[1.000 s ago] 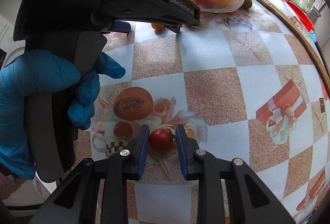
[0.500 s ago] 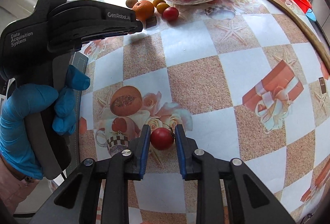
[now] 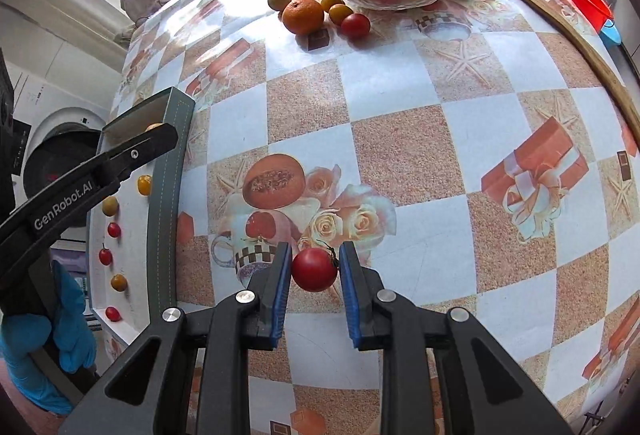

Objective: Organize fruits
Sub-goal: 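Carry both tomatoes over the grey tray and open both grippers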

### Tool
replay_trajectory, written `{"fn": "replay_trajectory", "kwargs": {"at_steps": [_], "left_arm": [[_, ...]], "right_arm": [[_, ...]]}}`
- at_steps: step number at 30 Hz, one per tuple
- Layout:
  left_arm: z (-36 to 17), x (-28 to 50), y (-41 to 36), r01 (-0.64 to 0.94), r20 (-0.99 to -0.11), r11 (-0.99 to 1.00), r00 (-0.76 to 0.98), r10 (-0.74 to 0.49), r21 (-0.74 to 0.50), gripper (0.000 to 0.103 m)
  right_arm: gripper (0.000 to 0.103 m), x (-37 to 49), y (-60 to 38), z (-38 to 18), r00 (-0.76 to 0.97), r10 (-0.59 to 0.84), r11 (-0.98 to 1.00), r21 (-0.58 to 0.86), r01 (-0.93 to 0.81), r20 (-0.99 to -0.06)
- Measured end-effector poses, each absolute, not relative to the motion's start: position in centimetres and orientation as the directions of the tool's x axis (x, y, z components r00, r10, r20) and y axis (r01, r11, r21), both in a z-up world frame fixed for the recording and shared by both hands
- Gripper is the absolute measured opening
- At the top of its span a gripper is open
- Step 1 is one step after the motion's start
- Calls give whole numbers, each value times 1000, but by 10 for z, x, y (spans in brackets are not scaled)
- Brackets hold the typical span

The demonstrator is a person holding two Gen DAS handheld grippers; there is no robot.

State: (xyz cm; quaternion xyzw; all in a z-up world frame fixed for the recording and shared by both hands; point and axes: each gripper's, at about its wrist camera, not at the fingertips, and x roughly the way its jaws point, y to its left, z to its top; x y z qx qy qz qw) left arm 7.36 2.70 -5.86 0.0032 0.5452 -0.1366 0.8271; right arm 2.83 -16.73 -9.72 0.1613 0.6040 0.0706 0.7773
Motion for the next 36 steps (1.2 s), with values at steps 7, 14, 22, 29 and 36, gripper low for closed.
{"fn": "replay_trajectory", "kwargs": {"at_steps": [7,14,22,29,36], "left_arm": [[-52,39,97,96,-913,987,378,-155,-128,22],[-68,20,149,8,-930,995,355,-91,-95,22],[-95,26,165,15,-941,997,327,-81,-80,22],[-112,32,165,30,-956,998,288,-57,-51,23],[-116,31,162,51,-959,998,282,-36,-23,23]], "right_arm": [[27,32,-118,-84,247,345,934,356,1,-906],[27,51,-61,-75,230,389,921,376,-102,-892],[27,75,-8,-84,172,407,908,377,-182,-897],[26,89,20,-105,116,357,917,324,-233,-927],[27,91,38,-120,83,296,921,262,-288,-952]]}}
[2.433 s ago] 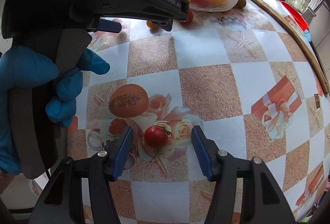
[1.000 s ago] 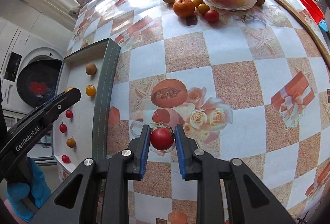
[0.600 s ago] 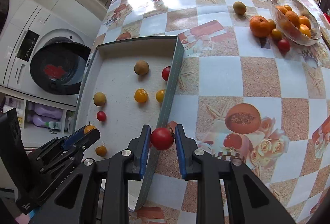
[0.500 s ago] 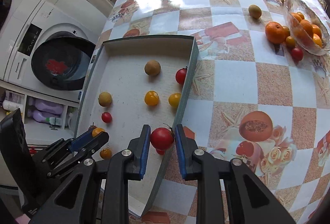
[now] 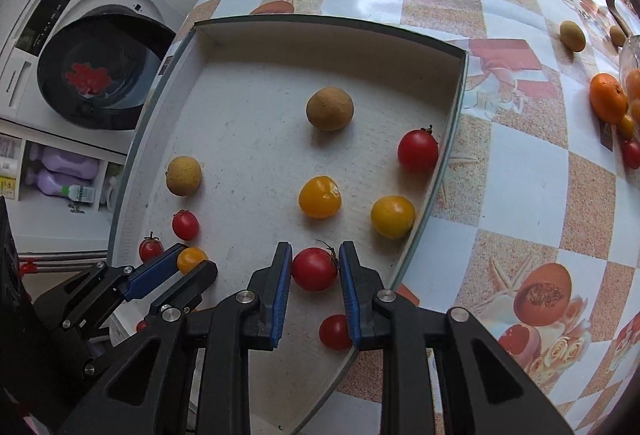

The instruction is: Organize fruits

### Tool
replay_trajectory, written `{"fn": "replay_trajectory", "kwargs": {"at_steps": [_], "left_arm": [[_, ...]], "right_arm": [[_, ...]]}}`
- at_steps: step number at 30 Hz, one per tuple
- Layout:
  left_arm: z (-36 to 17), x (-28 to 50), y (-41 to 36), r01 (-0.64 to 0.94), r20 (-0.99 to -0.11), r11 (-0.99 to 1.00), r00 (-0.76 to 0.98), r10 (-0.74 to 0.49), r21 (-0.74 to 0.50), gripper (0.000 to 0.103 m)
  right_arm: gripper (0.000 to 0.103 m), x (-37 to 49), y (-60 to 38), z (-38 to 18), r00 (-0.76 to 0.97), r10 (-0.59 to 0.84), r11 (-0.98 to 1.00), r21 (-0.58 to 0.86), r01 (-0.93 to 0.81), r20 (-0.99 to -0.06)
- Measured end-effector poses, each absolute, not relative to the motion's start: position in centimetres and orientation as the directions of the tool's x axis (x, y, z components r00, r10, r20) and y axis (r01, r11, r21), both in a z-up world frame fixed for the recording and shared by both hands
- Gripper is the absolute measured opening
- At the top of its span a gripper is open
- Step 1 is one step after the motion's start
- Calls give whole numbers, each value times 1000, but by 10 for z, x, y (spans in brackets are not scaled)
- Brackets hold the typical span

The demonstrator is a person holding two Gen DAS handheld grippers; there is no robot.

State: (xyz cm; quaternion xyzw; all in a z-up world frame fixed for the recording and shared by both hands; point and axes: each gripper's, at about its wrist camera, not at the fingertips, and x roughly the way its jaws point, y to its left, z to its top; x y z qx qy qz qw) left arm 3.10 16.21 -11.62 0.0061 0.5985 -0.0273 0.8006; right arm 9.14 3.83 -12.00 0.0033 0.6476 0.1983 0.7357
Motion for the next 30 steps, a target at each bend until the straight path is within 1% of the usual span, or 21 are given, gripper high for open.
{"fn": "replay_trajectory", "kwargs": {"at_steps": [3,7,8,9,10,11,18,19,20,21,22,24,25,28,30], "left_arm": [[-116,30,162,57,-958,998,285,-31,-15,23],[-116,30,161,57,-960,998,279,-34,-19,23],[-115,29,161,59,-960,998,278,-37,-21,32],[-114,28,161,62,-959,998,281,-37,-20,43],[-112,26,160,62,-955,998,294,-38,-21,69],[-109,23,161,64,-948,998,316,-45,-26,77],[-104,20,159,74,-956,997,289,-57,-37,77],[-101,19,160,70,-956,997,289,-49,-30,77],[-99,17,161,68,-957,997,286,-44,-26,80],[-97,16,162,66,-960,997,277,-45,-27,88],[-95,16,164,60,-962,998,269,-48,-33,103],[-90,13,167,52,-962,997,267,-61,-49,103],[-87,11,168,45,-962,998,268,-52,-41,103],[-79,5,169,27,-965,1000,263,5,13,103],[-77,2,170,20,-970,998,239,47,53,103]], "right_arm": [[27,94,46,-121,85,272,921,234,-313,-959],[28,97,40,-116,60,318,916,291,-276,-946],[32,96,38,-113,66,323,915,295,-274,-944],[37,95,36,-108,73,323,916,292,-276,-943],[49,93,35,-105,80,327,914,293,-279,-942],[51,90,35,-101,84,331,912,296,-283,-940],[52,77,28,-81,112,310,925,272,-264,-944],[58,75,27,-77,116,303,928,265,-261,-946],[66,73,26,-74,121,295,931,256,-259,-948],[70,71,25,-71,124,287,933,249,-259,-950],[73,68,24,-69,123,280,936,242,-258,-952],[76,66,24,-67,115,262,941,227,-253,-958],[81,64,24,-67,112,251,944,218,-248,-961],[83,55,23,-64,105,228,950,197,-242,-968],[87,49,25,-63,104,209,954,179,-240,-972]]}}
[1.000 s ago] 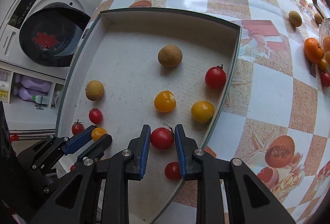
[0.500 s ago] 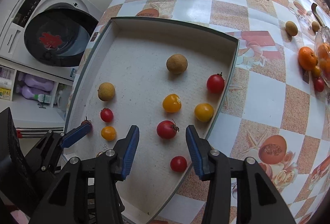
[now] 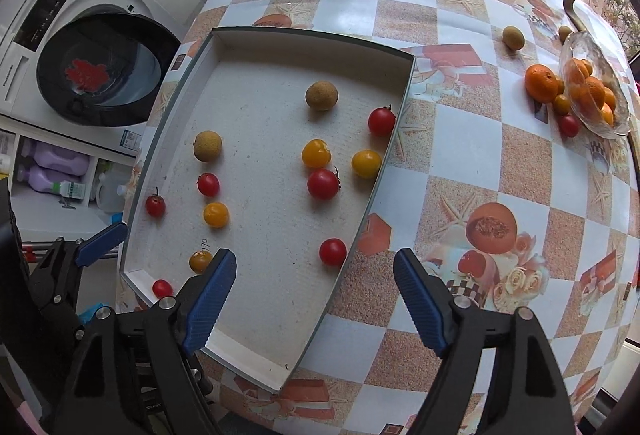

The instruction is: Organize fruits

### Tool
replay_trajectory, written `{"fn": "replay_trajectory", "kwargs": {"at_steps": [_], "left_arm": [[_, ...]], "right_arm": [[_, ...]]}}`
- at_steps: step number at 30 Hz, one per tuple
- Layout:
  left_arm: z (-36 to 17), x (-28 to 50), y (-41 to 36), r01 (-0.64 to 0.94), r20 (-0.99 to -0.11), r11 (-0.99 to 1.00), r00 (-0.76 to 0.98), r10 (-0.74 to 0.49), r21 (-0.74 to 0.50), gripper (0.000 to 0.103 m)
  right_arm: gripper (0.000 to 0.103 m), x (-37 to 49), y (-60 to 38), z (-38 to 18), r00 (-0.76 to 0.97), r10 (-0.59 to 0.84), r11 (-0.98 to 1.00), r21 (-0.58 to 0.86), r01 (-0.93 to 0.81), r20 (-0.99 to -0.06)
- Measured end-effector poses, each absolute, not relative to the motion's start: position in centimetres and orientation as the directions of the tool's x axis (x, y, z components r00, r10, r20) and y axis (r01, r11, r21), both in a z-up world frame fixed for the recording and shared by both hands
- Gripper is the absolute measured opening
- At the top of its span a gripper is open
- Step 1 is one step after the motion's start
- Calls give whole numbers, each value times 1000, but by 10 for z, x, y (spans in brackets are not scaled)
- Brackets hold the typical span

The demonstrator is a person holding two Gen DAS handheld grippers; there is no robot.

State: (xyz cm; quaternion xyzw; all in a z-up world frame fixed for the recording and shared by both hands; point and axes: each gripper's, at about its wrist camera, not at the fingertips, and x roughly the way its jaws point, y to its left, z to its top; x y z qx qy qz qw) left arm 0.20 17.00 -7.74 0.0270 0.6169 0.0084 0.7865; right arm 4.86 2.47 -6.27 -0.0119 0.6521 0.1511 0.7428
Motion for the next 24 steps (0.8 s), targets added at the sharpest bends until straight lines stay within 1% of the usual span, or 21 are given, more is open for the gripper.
{"fn": "replay_trajectory", "kwargs": {"at_steps": [3,4,5,8,13,24], "left_arm": [[-74,-4,170,21,-974,995,209,86,93,103],[-72,-7,172,22,-975,996,204,86,92,103],[-70,-10,174,22,-977,996,200,78,84,103],[-61,-17,179,21,-981,998,188,56,61,103],[-45,-26,183,31,-981,998,186,52,58,103],[-19,-38,182,101,-981,992,188,56,76,103]], "right_arm": [[95,38,26,-55,112,187,956,155,-249,-976],[102,34,26,-52,120,180,956,145,-254,-976],[103,31,26,-48,129,173,957,136,-256,-976],[103,22,26,-37,134,157,960,119,-253,-979],[103,11,25,-25,128,143,965,110,-237,-981],[103,-5,34,-3,125,127,969,97,-225,-984]]}}
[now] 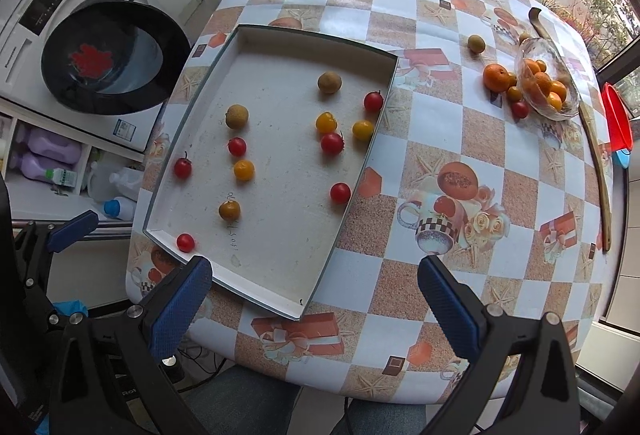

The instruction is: Organize fruits

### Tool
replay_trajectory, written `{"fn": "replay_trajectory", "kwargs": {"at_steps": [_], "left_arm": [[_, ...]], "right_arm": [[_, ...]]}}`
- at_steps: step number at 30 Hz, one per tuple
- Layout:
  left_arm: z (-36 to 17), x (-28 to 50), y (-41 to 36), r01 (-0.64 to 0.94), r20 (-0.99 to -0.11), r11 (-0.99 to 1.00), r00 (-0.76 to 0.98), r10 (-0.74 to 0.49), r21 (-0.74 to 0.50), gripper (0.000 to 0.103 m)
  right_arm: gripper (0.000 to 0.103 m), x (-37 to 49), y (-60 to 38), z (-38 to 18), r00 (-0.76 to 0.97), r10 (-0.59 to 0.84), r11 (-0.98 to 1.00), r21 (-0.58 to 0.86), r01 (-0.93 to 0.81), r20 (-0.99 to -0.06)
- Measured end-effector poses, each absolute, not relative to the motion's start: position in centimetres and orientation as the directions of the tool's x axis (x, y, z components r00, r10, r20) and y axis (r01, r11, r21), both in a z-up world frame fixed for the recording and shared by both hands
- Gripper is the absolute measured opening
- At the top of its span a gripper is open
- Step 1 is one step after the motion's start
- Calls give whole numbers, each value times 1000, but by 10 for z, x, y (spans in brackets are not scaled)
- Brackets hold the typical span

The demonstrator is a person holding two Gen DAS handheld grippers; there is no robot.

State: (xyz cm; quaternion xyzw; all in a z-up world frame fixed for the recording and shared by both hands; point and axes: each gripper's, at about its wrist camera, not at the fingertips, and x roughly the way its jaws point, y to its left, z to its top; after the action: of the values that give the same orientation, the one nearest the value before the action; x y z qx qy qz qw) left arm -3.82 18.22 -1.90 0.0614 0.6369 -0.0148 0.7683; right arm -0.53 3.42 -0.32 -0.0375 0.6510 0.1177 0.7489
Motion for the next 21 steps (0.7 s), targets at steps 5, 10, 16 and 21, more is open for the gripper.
{"fn": "replay_trajectory", "kwargs": {"at_steps": [5,10,16,21], "left_arm": [[-13,-41,184,114,-982,991,183,51,73,103],[-5,-41,189,112,-978,990,198,62,86,103],[-1,-44,194,102,-978,991,200,63,85,103],[0,-45,194,93,-977,992,201,69,89,103]], "right_arm": [[103,-8,35,0,114,119,972,92,-218,-986],[103,-11,38,-2,96,115,969,90,-228,-989],[103,-9,38,-3,87,107,970,85,-228,-990],[103,-8,38,-4,76,106,968,85,-236,-991]]}}
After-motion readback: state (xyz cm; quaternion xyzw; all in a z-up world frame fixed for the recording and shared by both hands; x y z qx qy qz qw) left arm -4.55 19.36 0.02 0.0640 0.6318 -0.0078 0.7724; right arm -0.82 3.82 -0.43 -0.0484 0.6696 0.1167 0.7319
